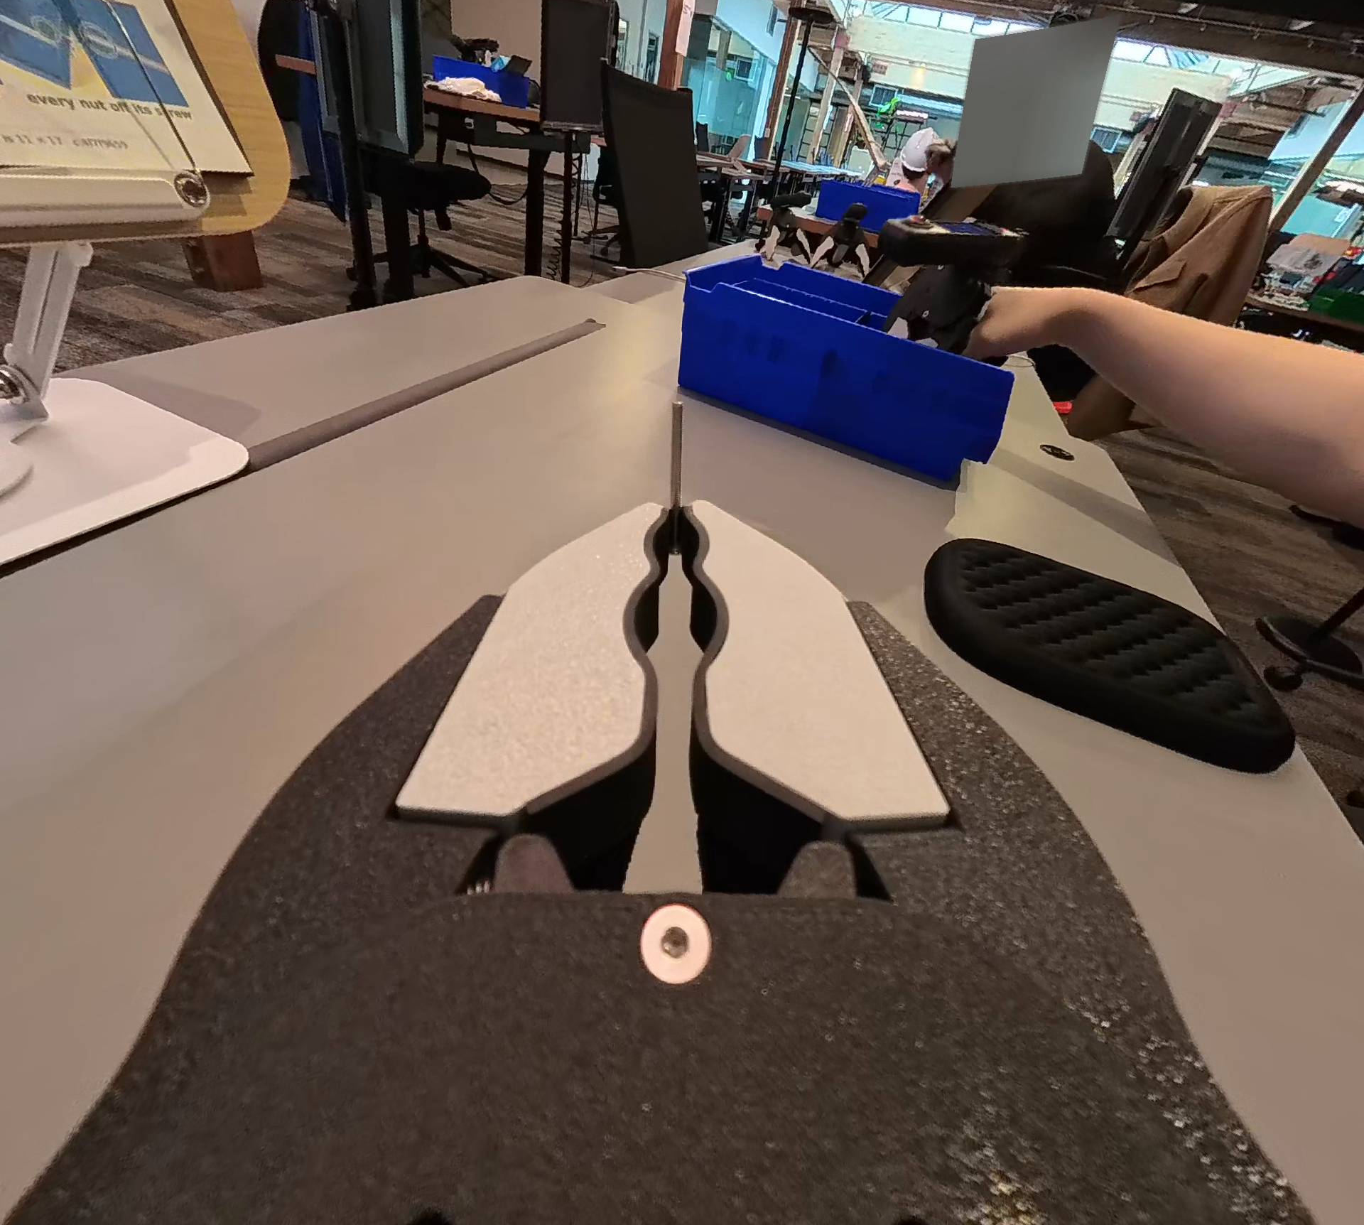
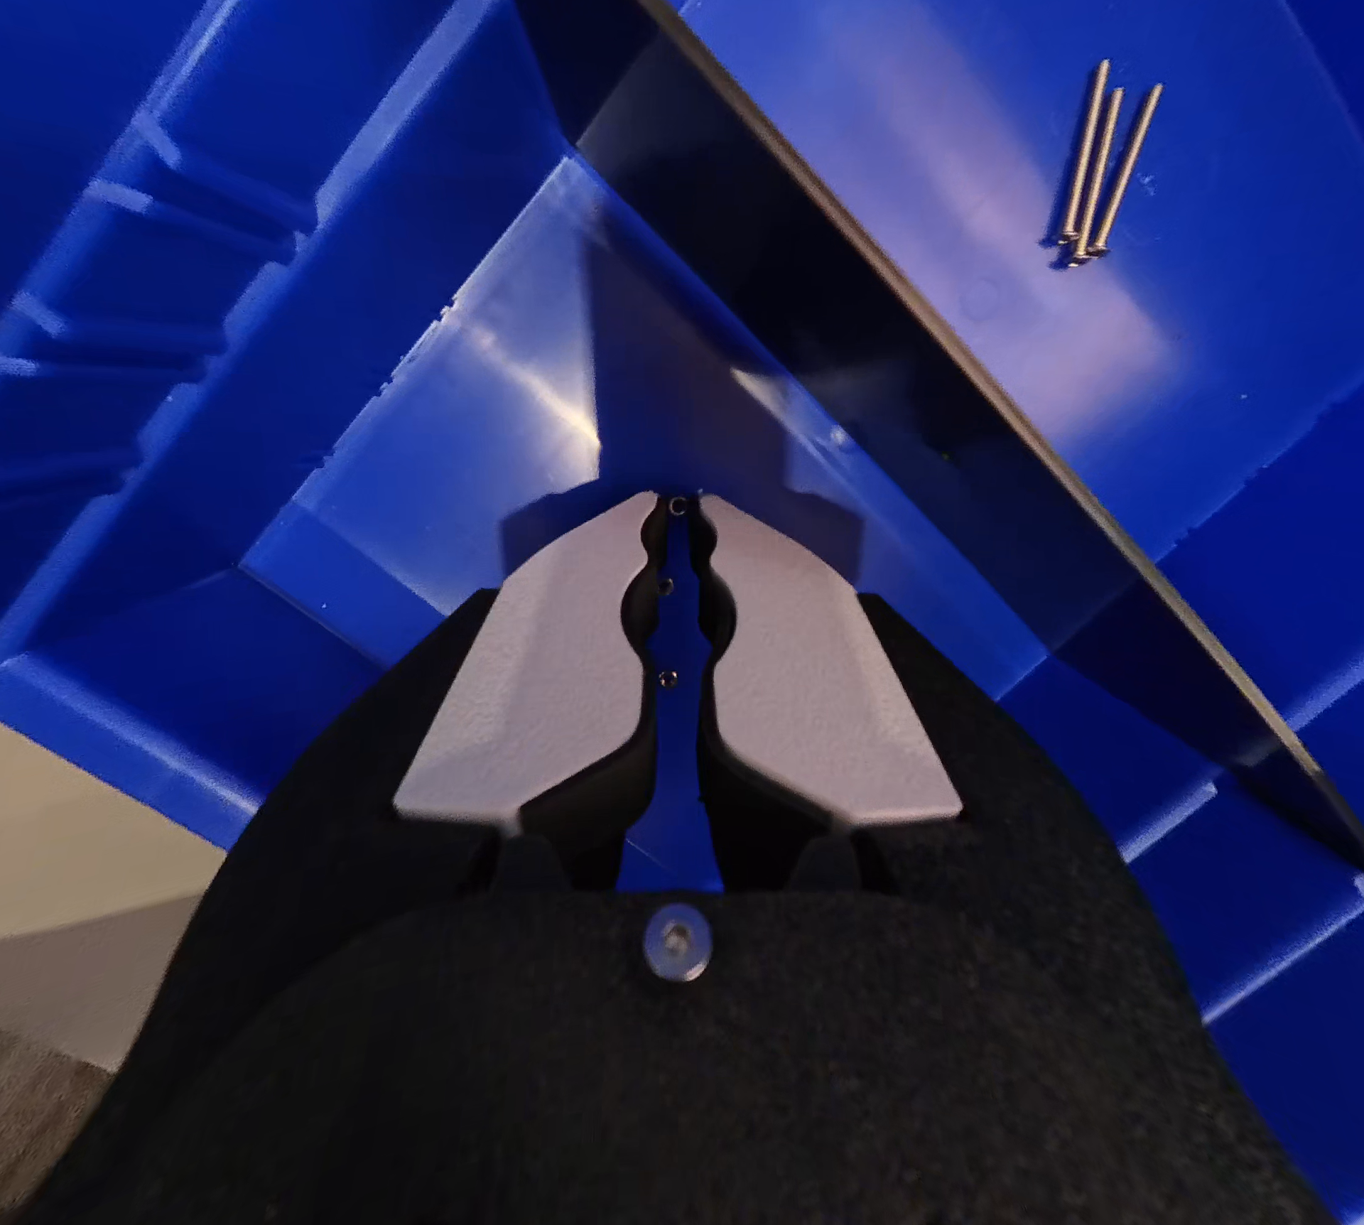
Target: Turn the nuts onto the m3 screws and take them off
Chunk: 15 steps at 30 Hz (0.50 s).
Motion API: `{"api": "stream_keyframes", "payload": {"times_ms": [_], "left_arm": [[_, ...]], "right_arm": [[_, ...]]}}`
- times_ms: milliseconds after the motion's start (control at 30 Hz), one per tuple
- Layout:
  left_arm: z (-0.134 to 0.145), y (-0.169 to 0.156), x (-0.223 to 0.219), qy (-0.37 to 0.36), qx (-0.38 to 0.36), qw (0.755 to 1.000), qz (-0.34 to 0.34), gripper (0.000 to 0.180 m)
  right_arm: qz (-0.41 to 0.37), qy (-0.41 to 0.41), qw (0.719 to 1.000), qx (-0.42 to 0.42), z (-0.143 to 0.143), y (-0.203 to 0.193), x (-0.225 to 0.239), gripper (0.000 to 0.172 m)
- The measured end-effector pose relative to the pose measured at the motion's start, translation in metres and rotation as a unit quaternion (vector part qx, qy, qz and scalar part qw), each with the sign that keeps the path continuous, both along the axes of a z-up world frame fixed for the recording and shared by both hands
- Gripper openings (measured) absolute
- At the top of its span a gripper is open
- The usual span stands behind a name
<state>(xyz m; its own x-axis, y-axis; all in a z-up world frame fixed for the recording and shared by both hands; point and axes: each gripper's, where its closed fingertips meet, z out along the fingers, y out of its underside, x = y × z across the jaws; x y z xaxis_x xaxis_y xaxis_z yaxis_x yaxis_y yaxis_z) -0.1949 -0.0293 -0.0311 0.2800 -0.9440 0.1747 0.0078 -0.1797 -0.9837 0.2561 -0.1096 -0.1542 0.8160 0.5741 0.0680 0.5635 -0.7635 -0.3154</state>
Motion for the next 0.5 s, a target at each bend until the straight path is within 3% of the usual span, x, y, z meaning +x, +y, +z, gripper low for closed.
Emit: {"api": "stream_keyframes", "payload": {"times_ms": [500], "left_arm": [[0.0018,0.0,-0.001,-0.004,0.001,1.0,0.003,0.002]], "right_arm": [[-0.003,0.013,1.0,0.01,-0.0027,0.0015,-0.0009,0.006]]}}
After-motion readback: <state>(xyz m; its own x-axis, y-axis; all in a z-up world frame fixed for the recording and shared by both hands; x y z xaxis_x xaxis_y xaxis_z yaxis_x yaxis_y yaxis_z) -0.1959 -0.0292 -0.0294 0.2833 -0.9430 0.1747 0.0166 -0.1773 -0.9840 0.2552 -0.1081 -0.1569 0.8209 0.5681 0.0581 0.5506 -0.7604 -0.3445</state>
